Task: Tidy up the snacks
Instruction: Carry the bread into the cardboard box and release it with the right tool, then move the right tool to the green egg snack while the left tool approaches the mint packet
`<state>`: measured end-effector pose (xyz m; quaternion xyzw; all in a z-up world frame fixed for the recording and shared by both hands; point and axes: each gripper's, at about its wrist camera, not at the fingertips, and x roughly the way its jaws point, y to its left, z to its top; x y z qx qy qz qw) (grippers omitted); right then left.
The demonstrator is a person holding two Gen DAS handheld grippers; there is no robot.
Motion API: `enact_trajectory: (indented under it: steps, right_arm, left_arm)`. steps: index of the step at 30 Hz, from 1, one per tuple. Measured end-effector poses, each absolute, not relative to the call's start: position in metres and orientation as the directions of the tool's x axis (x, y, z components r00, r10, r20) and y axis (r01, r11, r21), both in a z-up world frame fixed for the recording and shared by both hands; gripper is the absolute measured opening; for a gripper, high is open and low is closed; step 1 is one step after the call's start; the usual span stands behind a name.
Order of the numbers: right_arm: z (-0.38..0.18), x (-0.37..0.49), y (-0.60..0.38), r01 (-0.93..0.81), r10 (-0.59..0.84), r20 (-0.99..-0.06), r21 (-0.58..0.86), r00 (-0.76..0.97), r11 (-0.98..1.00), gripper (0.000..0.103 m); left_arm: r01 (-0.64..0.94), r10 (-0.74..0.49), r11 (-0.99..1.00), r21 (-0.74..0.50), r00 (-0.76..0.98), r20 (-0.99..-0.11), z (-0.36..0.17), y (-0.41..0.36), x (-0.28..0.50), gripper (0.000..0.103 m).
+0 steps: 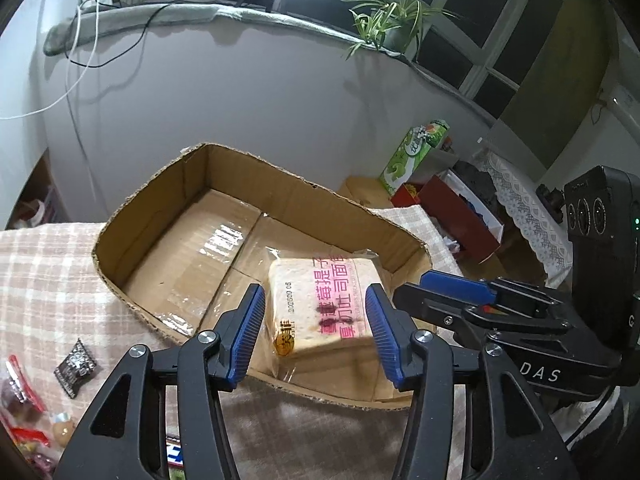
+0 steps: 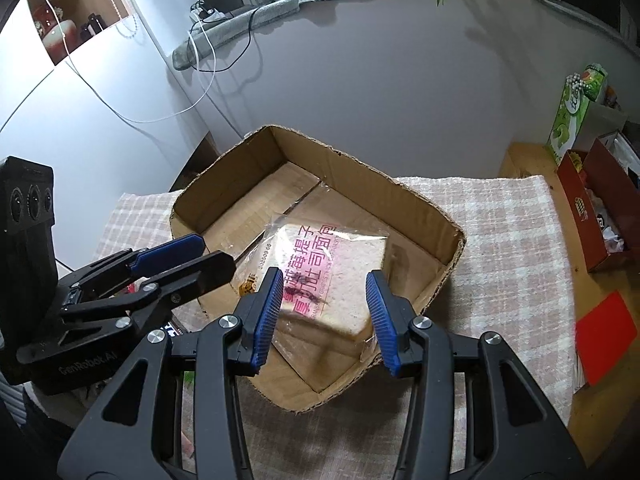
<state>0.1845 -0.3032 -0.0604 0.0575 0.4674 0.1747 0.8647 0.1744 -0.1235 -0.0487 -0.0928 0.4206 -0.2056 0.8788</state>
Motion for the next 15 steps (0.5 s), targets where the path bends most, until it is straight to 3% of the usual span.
enact_trajectory:
  steps: [13,15]
  right_arm:
    - [-0.034,0.126,-0.292,-0.314,0.366,-0.735,0.216,0.571,0.924,0.046]
    - [-0.031,0.111,-0.288,-0.337,0.366,-0.729,0.196,0.578,0.921,0.056]
  left_arm:
    - [0.337,-0.440,0.897,-0.285,0.629,-0.641,-0.013,-0.093,0.129,0.051]
    - [0.340,-0.419,0.906,-0.251,0.642,-0.642,-0.011,-0.081,0.113,0.051]
